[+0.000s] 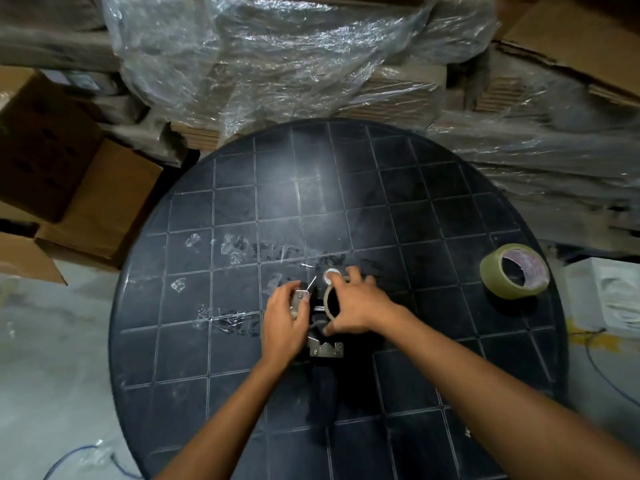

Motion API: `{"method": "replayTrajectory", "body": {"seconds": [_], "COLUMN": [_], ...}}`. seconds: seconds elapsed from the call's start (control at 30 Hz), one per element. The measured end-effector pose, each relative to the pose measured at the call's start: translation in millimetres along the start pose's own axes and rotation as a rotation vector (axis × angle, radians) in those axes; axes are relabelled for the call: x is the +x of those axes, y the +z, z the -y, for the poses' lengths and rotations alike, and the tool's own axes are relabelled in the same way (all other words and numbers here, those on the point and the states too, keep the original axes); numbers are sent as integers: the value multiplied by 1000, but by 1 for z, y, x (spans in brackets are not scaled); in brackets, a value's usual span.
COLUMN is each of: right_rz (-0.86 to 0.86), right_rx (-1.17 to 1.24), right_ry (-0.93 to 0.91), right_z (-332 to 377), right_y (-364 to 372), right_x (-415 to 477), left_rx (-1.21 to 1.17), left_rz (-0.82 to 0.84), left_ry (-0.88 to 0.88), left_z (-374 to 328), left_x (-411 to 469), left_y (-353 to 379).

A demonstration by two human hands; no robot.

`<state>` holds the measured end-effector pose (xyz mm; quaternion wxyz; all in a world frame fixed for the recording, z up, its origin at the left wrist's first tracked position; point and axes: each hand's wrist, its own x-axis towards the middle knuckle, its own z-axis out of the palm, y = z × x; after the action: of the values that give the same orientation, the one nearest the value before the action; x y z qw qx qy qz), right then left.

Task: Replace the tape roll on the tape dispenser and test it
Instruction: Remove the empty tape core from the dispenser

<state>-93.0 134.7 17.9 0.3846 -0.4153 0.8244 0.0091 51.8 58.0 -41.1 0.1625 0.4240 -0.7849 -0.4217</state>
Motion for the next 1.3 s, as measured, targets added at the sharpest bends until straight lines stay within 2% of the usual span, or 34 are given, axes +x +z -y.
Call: {"method": "replayTrajectory", "body": {"seconds": [0.1, 0.2, 0.5, 0.8, 0.9, 1.0, 1.07, 1.13, 1.2, 1.3], "right_rz": [-86, -146, -209, -301, -154, -76, -1, -34, -163, -210], "right_rx": [-201, -205, -173, -182, -17, 570, 840, 867, 751, 486], "right_ry": [-9, -4, 5, 24, 70, 198, 286, 337, 337, 278], "right_z": [10, 7, 9, 15, 2, -21, -25, -21, -19, -22], "right_y": [12, 15, 16, 23, 12, -2, 3, 16, 22, 16], "right_x": [0, -2, -14, -16, -6, -3, -5, -5, -2, -2], "left_rx": [-36, 1, 255, 271, 235, 100, 118, 218, 265, 327], "left_rz": [-64, -102, -78, -61, -10, 9, 17, 32, 46, 50], "left_ry": [36, 17, -23, -50, -53, -100, -136, -108, -102, -131], "left_z": [2, 7, 0, 0, 1, 2, 2, 4, 6, 2], "left_x": [-1, -1, -5, -5, -2, 1, 2, 2, 6, 7], "left_y": [12, 15, 13, 11, 11, 12, 13, 12, 10, 9]}}
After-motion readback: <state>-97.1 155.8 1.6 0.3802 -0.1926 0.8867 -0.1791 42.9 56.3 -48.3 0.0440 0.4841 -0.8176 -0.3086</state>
